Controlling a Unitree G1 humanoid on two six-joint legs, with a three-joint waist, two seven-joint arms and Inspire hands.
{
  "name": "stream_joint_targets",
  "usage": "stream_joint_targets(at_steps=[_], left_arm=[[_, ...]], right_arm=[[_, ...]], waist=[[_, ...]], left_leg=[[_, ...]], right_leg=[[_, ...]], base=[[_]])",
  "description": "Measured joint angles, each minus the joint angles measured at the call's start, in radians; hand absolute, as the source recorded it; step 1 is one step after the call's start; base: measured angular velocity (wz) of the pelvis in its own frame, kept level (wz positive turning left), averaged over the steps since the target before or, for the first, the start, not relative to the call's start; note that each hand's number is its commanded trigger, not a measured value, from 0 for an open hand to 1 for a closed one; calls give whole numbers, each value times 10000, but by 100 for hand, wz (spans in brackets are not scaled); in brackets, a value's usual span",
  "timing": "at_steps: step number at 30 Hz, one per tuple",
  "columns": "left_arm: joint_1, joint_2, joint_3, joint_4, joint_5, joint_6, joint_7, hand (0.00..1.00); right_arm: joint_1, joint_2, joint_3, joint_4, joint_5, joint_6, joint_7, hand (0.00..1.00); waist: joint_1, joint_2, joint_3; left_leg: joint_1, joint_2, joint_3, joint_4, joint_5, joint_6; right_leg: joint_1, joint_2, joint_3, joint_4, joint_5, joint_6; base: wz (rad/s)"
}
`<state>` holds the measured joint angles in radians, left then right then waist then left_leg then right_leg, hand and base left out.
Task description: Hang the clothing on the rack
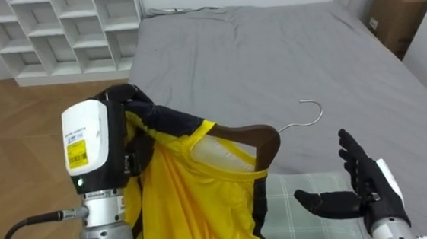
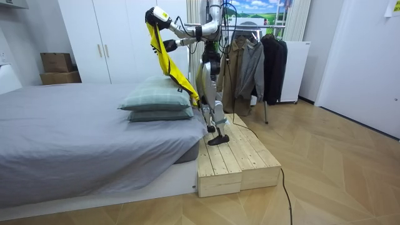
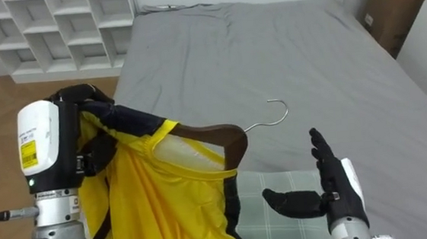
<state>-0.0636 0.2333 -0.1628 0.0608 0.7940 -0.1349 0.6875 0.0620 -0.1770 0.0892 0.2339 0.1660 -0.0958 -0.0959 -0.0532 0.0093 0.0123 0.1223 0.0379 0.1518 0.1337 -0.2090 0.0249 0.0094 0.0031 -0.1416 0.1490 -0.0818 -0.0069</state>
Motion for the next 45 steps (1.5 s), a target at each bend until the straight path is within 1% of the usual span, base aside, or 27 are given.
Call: stream_joint_targets(at_steps=[2,4,5,8,9,11,14,16,19,24,27,31,34,39,45], left_arm=[[0,-66,12,-4,470,-49,-7,100],[0,-75,28,-4,744,-99,-7,100],[0,-73,31,-4,758,-144,-7,100],[0,-71,37,-3,812,-314,-16,100],[0,-71,42,-3,800,-343,-22,100],[0,-73,43,-4,774,-394,-80,100],[0,-70,44,-4,729,-464,-347,100],[0,-66,44,-4,728,-476,-387,100],[0,-56,43,-4,730,-477,-404,100],[0,-3,36,-3,717,-516,-375,100],[0,34,21,-3,705,-581,-367,100],[0,34,19,-2,636,-597,-366,100],[0,34,17,-3,620,-598,-366,100],[0,34,-32,-3,617,-597,-352,100],[0,35,-288,-3,621,-593,-212,100]], right_arm=[[-79,2,58,1,663,0,576,0],[-94,-41,57,0,831,0,1017,0],[-94,-71,63,1,841,-1,1163,0],[-93,-243,67,6,872,-1,2079,0],[-93,-259,67,6,871,0,2213,0],[-92,-304,68,6,870,0,2618,0],[-93,-535,69,9,888,0,3298,0],[-93,-623,68,15,944,0,3503,0],[-92,-634,70,35,951,0,3805,0],[-106,-637,211,472,951,0,4212,0],[-131,-660,519,1211,1048,4,4562,0],[-136,-725,887,1716,1047,19,5060,0],[-177,-768,972,1851,1047,19,5356,0],[-363,-905,1232,1891,1123,29,5359,0],[-407,-916,1402,1891,1133,158,5555,0]], waist=[[44,2,-3],[63,-3,-5],[75,-3,-5],[91,-23,-11],[100,-34,-10],[95,-87,-7],[174,-249,-40],[248,-336,-34],[288,-471,-21],[340,-583,-22],[360,-631,-27],[380,-647,-19],[381,-655,-14],[378,-665,-12],[462,-656,-12]], left_leg=[[11,5,3,13,0,0],[19,4,3,13,1,0],[31,3,4,13,1,0],[101,3,-17,13,1,0],[102,3,-14,13,1,0],[98,4,-14,16,1,0],[103,1,-18,36,1,-1],[101,2,-19,62,1,-1],[84,6,-32,116,0,-2],[81,0,-90,109,-2,-6],[94,7,-139,110,-3,-8],[85,13,-153,110,-4,-9],[86,16,-156,106,-4,-9],[85,14,-175,97,-5,-8],[79,17,-195,89,-7,-12]], right_leg=[[4,-3,3,13,2,-2],[7,-6,-2,12,2,-2],[12,-7,-1,12,2,-2],[94,-9,10,12,2,-2],[93,-8,9,13,1,-2],[89,-7,8,12,-1,-5],[97,-12,9,11,-11,-16],[107,-15,6,11,-11,-17],[119,-17,-11,11,-10,-18],[134,-16,-45,9,-10,-18],[162,-16,-103,12,-9,-20],[112,-15,-106,15,-4,-27],[110,-13,-111,16,-3,-28],[113,-18,-191,14,-3,-28],[115,-19,-240,11,-3,-29]], base=[[0],[0],[0],[0],[0],[0],[0],[0],[0],[2],[3],[0],[0],[0],[0]])
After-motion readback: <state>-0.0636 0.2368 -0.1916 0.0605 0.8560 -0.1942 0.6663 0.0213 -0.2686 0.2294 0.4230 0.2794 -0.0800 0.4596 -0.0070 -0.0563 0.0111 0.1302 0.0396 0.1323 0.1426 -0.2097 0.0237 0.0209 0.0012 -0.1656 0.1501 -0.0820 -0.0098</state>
